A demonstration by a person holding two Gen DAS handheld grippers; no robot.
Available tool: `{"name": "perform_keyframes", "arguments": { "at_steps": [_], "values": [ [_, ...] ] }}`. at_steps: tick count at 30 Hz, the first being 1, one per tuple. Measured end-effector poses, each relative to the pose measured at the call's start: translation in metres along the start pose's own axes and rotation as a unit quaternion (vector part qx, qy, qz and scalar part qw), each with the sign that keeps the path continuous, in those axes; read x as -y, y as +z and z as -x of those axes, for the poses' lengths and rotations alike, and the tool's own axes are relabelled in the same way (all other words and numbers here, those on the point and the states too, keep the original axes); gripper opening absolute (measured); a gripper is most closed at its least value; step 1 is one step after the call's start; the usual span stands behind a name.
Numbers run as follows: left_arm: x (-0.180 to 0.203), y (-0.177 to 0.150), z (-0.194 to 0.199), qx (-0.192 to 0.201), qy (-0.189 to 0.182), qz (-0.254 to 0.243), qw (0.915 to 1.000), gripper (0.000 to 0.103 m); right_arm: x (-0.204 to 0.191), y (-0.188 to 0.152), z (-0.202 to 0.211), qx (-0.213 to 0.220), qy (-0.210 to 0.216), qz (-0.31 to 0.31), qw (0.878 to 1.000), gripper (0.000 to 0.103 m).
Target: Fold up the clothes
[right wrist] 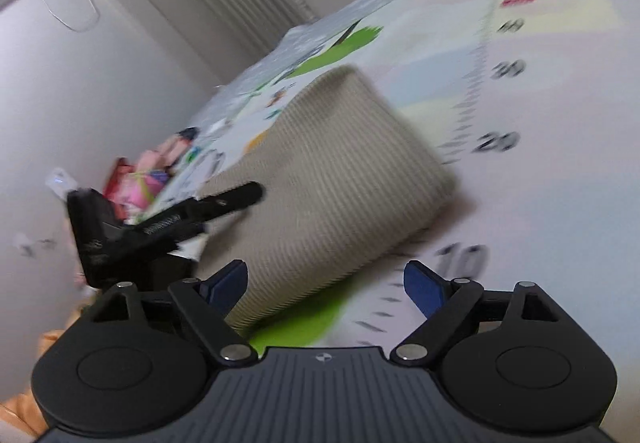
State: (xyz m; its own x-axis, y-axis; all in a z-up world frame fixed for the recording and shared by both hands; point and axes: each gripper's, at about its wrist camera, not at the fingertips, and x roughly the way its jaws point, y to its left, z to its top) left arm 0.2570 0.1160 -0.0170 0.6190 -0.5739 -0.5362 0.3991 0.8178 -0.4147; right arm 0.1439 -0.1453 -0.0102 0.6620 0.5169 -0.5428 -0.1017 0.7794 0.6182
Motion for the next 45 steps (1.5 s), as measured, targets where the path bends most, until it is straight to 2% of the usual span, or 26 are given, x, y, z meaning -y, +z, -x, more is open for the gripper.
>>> {"name": "perform_keyframes", "arguments": {
  "at_steps": [2,5,8,11,13,15,17,18,20,22,23,25,27,30,32,33,34,35,40,45],
  "values": [
    [-0.004,-0.002,0.0,-0.004,-0.008,0.011,0.9999,0.103,0.003,0.004,-0.017,-0.012,-0.001,-0.012,1.0,0.075],
    [0.002,-0.006,0.001,-0.007,0.001,0.006,1.0,0.103,0.006,0.02,-0.026,-0.015,0.01,-0.011,1.0,0.072],
    [0.013,-0.009,0.003,-0.012,0.002,0.002,0.9999,0.102,0.012,0.041,-0.03,-0.004,-0.005,0.001,1.0,0.066],
    [0.037,-0.022,0.004,-0.038,-0.053,-0.003,0.9979,0.102,0.021,0.062,-0.037,0.005,-0.037,0.019,0.999,0.065],
    [0.063,-0.037,0.002,-0.068,-0.107,-0.03,0.9914,0.101,0.026,0.073,-0.043,0.003,-0.047,0.035,0.998,0.066],
    [0.093,-0.052,0.0,-0.085,-0.128,-0.082,0.9847,0.102,0.026,0.084,-0.05,0.0,-0.053,0.066,0.996,0.066],
    [0.111,-0.059,0.004,-0.084,-0.136,-0.114,0.9805,0.101,0.017,0.093,-0.05,0.016,-0.089,0.117,0.989,0.066],
    [0.113,-0.056,0.009,-0.078,-0.14,-0.116,0.9803,0.101,0.011,0.096,-0.046,0.028,-0.111,0.145,0.983,0.067],
    [0.107,-0.044,0.026,-0.046,-0.136,-0.11,0.9836,0.101,-0.004,0.1,-0.034,0.053,-0.14,0.191,0.97,0.068],
    [0.094,-0.027,0.044,-0.002,-0.11,-0.098,0.9891,0.102,-0.017,0.098,-0.019,0.075,-0.139,0.219,0.963,0.082],
    [0.086,-0.02,0.051,0.019,-0.093,-0.086,0.9918,0.102,-0.022,0.091,-0.012,0.08,-0.133,0.227,0.961,0.084],
    [0.066,-0.007,0.061,0.057,-0.043,-0.046,0.9964,0.102,-0.027,0.075,-0.002,0.078,-0.116,0.234,0.962,0.085],
    [0.049,0.002,0.057,0.069,0.006,-0.008,0.9976,0.102,-0.025,0.056,-0.002,0.059,-0.093,0.207,0.972,0.086],
    [0.035,0.008,0.03,0.044,0.028,0.007,0.9986,0.102,-0.004,0.032,-0.013,0.02,-0.058,0.092,0.994,0.086],
    [0.027,0.012,0.011,0.026,0.04,0.016,0.9987,0.102,0.011,0.02,-0.018,0.015,-0.036,0.03,0.999,0.086],
    [0.026,0.013,0.001,0.014,0.036,0.015,0.9992,0.102,0.013,0.017,-0.019,0.019,-0.029,0.026,0.999,0.082],
    [0.026,0.012,-0.007,0.003,0.026,0.016,0.9995,0.101,0.011,0.016,-0.018,0.021,-0.018,0.038,0.999,0.059],
    [0.026,0.011,-0.014,-0.007,0.017,0.017,0.9997,0.101,0.011,0.017,-0.017,0.016,0.001,0.043,0.999,0.049],
    [0.037,0.002,-0.019,-0.018,-0.007,0.012,0.9997,0.093,0.019,0.024,-0.012,0.002,0.013,0.057,0.998,0.044],
    [0.06,-0.009,-0.018,-0.038,-0.029,0.001,0.9988,0.091,0.016,0.032,-0.002,0.008,-0.021,0.112,0.993,0.043]
  ]
}}
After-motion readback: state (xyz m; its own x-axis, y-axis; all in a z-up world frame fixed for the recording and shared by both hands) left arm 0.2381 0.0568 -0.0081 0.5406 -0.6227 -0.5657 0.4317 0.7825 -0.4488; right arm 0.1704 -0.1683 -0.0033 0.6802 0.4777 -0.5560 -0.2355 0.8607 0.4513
